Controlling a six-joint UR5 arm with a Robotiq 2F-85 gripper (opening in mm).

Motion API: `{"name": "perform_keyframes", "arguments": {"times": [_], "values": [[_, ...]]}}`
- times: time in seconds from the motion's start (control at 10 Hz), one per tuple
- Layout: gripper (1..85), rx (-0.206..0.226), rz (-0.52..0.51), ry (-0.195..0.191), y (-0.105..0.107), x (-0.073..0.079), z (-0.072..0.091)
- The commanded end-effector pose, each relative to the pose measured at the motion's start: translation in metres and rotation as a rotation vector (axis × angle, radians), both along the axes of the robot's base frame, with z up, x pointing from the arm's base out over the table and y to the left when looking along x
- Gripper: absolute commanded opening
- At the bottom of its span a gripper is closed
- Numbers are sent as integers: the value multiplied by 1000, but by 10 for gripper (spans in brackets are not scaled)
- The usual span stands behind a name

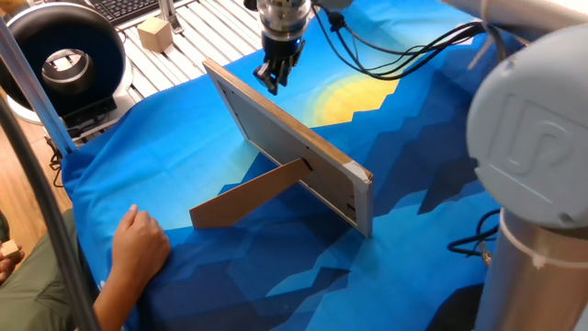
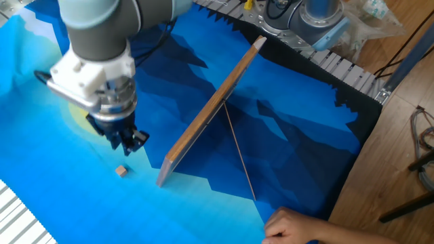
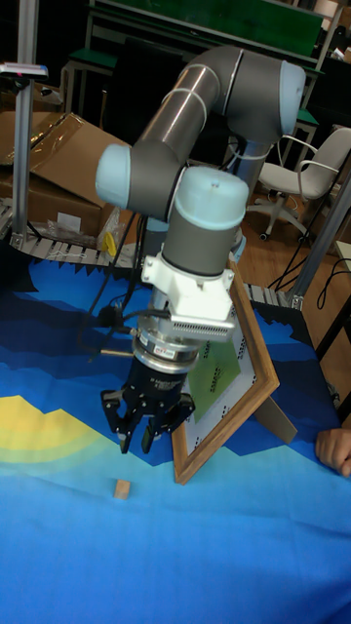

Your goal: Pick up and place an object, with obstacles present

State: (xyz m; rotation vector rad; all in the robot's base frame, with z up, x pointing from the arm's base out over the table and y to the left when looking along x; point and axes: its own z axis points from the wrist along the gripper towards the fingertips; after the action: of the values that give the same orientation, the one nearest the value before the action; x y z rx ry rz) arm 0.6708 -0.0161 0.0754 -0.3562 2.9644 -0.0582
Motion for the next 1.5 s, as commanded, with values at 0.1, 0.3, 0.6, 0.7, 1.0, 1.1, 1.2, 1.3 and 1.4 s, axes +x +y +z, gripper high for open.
{"name": "perform_keyframes", "arguments": {"times": [0.1, 0.3, 0.6, 0.7, 1.0, 1.1, 1.2, 1.3, 1.4], "values": [[323, 22, 104, -11, 9, 13, -25], [273, 53, 116, -18, 14, 13, -34], [267, 54, 114, -28, 13, 15, -39], [267, 71, 106, -25, 16, 13, -37], [307, 61, 22, 52, 9, -6, -39], [317, 19, -10, 66, -3, -10, -40], [323, -22, -17, 59, -13, -8, -40], [327, -20, -26, 62, -13, -9, -40], [327, -18, -29, 62, -14, -1, -48]]}}
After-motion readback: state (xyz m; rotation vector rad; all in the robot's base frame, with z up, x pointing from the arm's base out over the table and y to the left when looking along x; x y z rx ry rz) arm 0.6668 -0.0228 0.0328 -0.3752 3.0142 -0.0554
